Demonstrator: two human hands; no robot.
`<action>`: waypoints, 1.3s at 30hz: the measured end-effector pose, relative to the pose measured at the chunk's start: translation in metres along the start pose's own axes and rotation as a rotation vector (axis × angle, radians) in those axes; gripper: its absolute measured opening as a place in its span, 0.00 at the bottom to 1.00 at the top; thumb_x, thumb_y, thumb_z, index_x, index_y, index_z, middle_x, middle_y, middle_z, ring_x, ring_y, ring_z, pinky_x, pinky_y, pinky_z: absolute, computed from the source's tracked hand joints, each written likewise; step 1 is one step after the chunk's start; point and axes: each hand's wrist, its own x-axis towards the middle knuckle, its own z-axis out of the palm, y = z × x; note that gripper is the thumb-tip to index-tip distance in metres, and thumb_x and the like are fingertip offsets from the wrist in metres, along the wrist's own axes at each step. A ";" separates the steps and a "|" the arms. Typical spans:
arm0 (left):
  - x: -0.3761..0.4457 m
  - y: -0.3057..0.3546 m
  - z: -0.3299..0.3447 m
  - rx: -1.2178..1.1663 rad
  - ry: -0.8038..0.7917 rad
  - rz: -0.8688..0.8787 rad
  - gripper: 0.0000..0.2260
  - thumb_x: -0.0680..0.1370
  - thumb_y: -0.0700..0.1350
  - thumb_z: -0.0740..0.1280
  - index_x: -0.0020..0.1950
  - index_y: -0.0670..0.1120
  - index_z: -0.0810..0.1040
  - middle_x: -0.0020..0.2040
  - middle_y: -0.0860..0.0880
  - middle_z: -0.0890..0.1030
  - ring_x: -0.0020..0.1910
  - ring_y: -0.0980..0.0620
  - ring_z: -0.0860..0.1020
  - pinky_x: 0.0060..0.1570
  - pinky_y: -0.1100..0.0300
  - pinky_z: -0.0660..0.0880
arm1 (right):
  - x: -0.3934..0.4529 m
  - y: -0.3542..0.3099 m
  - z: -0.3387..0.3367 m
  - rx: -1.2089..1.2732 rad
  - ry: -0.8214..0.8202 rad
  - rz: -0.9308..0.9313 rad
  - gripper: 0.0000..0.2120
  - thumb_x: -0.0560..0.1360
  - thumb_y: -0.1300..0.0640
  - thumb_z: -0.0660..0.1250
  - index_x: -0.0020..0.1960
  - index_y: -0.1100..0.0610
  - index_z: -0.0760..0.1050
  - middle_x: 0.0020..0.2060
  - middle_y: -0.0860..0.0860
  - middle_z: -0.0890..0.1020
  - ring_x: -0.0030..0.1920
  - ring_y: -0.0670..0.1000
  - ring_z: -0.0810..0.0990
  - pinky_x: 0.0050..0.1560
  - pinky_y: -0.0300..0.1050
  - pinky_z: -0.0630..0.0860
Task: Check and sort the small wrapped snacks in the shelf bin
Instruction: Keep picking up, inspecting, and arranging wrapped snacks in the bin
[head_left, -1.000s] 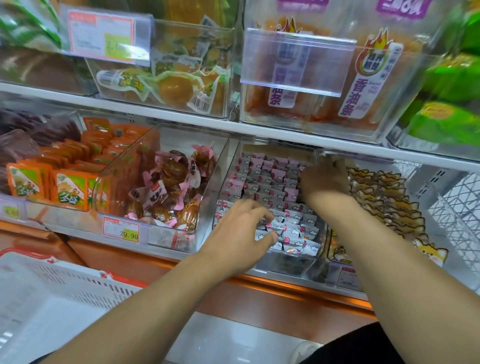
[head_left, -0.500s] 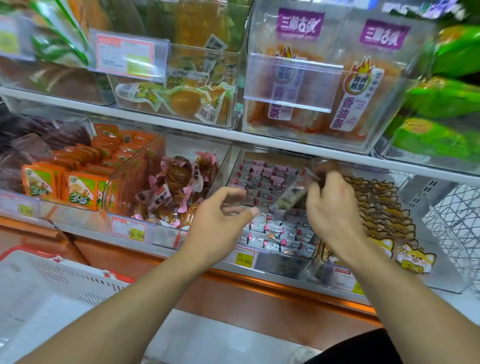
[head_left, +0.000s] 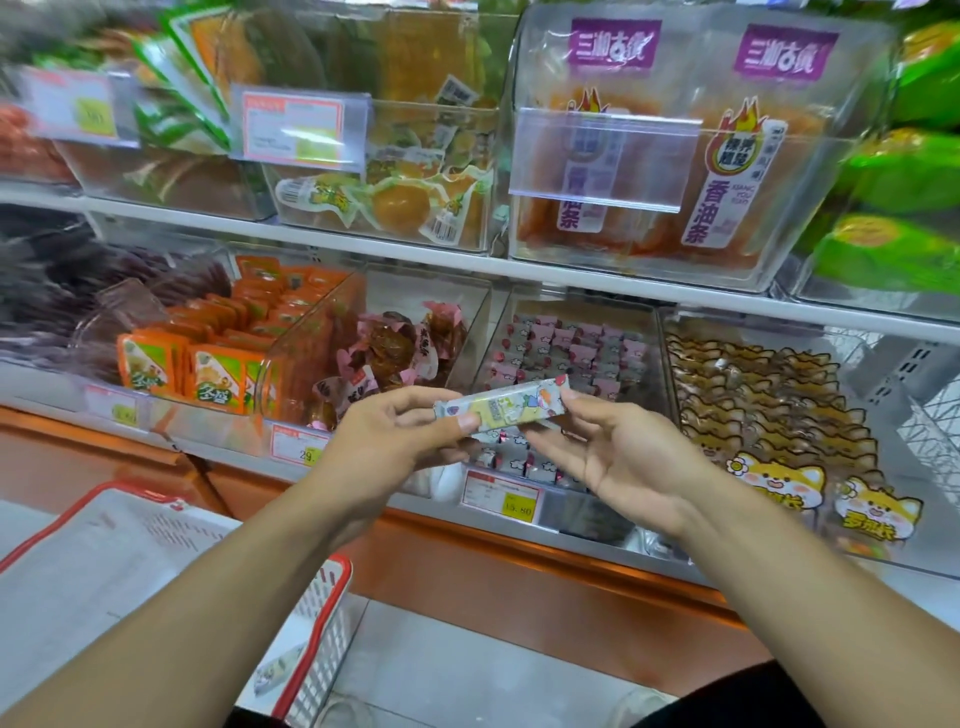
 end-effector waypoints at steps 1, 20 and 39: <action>0.000 -0.001 -0.002 0.022 0.000 0.010 0.19 0.67 0.43 0.78 0.57 0.41 0.82 0.50 0.41 0.87 0.48 0.44 0.86 0.44 0.61 0.82 | 0.001 0.001 0.000 -0.031 -0.026 0.025 0.13 0.80 0.61 0.66 0.61 0.66 0.76 0.55 0.66 0.84 0.53 0.66 0.85 0.46 0.53 0.85; 0.002 -0.002 0.000 -0.184 -0.014 -0.160 0.14 0.76 0.43 0.72 0.57 0.35 0.80 0.55 0.38 0.85 0.54 0.44 0.85 0.47 0.60 0.82 | 0.005 0.008 -0.007 -0.520 -0.141 -0.206 0.20 0.68 0.73 0.75 0.56 0.57 0.81 0.54 0.56 0.86 0.57 0.57 0.85 0.56 0.46 0.82; 0.003 -0.010 0.006 -0.102 -0.030 -0.037 0.16 0.72 0.42 0.76 0.58 0.38 0.80 0.52 0.40 0.86 0.52 0.41 0.85 0.49 0.61 0.82 | 0.007 0.005 -0.008 -0.347 -0.099 -0.218 0.27 0.63 0.68 0.76 0.61 0.60 0.75 0.52 0.57 0.87 0.52 0.55 0.86 0.49 0.43 0.84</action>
